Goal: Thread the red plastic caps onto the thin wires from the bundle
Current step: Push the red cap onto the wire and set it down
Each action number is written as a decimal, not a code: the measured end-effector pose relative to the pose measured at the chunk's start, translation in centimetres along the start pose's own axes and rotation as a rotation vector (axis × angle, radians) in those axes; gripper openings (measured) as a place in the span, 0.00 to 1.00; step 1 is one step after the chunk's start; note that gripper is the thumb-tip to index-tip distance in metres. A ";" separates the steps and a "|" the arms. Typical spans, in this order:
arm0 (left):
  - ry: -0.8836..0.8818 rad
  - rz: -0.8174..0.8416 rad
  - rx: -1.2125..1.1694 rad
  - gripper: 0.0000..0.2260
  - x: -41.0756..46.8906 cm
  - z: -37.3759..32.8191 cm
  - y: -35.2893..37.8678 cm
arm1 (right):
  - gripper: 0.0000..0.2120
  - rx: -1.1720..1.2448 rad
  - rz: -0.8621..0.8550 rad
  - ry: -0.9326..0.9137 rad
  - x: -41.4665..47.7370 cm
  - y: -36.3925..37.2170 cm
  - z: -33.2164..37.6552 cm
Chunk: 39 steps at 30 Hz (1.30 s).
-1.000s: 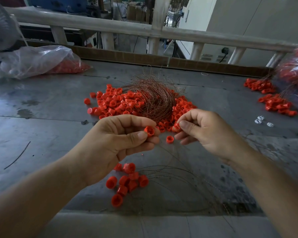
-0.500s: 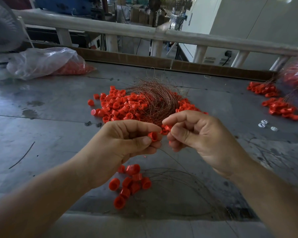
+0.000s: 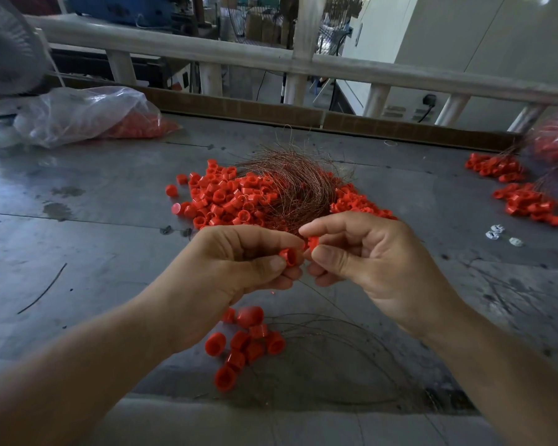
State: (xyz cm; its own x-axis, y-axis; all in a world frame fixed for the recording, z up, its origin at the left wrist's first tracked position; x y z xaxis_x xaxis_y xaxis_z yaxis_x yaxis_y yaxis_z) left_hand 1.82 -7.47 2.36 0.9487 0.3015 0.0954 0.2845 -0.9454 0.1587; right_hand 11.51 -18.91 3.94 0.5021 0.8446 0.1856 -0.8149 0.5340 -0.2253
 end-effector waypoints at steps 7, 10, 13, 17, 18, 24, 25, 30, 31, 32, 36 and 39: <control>0.025 -0.040 0.027 0.09 -0.1 0.1 -0.1 | 0.11 -0.084 -0.031 -0.025 -0.1 0.3 -0.1; 0.022 -0.051 0.048 0.08 0.0 0.2 -0.2 | 0.09 -0.172 -0.052 -0.064 -0.2 0.5 0.0; 0.015 -0.050 0.060 0.09 0.1 0.3 -0.3 | 0.10 -0.195 -0.087 -0.094 -0.2 0.8 -0.1; 0.018 -0.051 0.079 0.09 0.2 0.3 -0.3 | 0.09 -0.192 -0.111 -0.105 -0.2 1.0 -0.3; 0.017 -0.054 0.082 0.09 0.2 0.3 -0.3 | 0.09 -0.202 -0.115 -0.109 -0.3 1.0 -0.3; 0.016 -0.076 0.136 0.09 0.1 0.2 -0.1 | 0.09 -0.272 -0.140 -0.132 -0.3 1.2 0.0; 0.017 -0.072 0.152 0.09 0.1 0.2 -0.1 | 0.09 -0.291 -0.143 -0.137 -0.4 1.2 0.0; 0.029 -0.065 0.225 0.11 0.1 0.2 0.0 | 0.10 -0.347 -0.178 -0.159 -0.5 1.0 -0.1; 0.028 -0.067 0.222 0.10 0.1 0.2 0.0 | 0.10 -0.364 -0.181 -0.168 -0.5 1.0 -0.1; 0.027 -0.068 0.219 0.09 0.1 0.3 0.1 | 0.11 -0.386 -0.181 -0.179 -0.5 1.0 -0.1; 0.033 -0.065 0.194 0.09 0.1 0.4 0.1 | 0.13 -0.450 -0.170 -0.223 -0.7 1.0 0.2; 0.032 -0.051 0.155 0.09 0.0 0.4 0.1 | 0.11 -0.467 -0.198 -0.265 -0.7 1.0 0.4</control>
State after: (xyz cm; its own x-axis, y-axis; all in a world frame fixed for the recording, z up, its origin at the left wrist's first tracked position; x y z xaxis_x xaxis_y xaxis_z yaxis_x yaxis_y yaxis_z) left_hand 1.86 -7.59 1.98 0.9284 0.3509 0.1224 0.3522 -0.9358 0.0112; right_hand 10.27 -18.96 4.00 0.4929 0.7207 0.4874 -0.4682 0.6919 -0.5496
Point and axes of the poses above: each hand's wrist, its own x-axis towards the middle knuckle, its own y-axis out of the palm, z = x × y, the point moved 4 cm from there along x, towards the middle knuckle, and after that the axes turned 3 degrees about y, right-handed, at the moved point
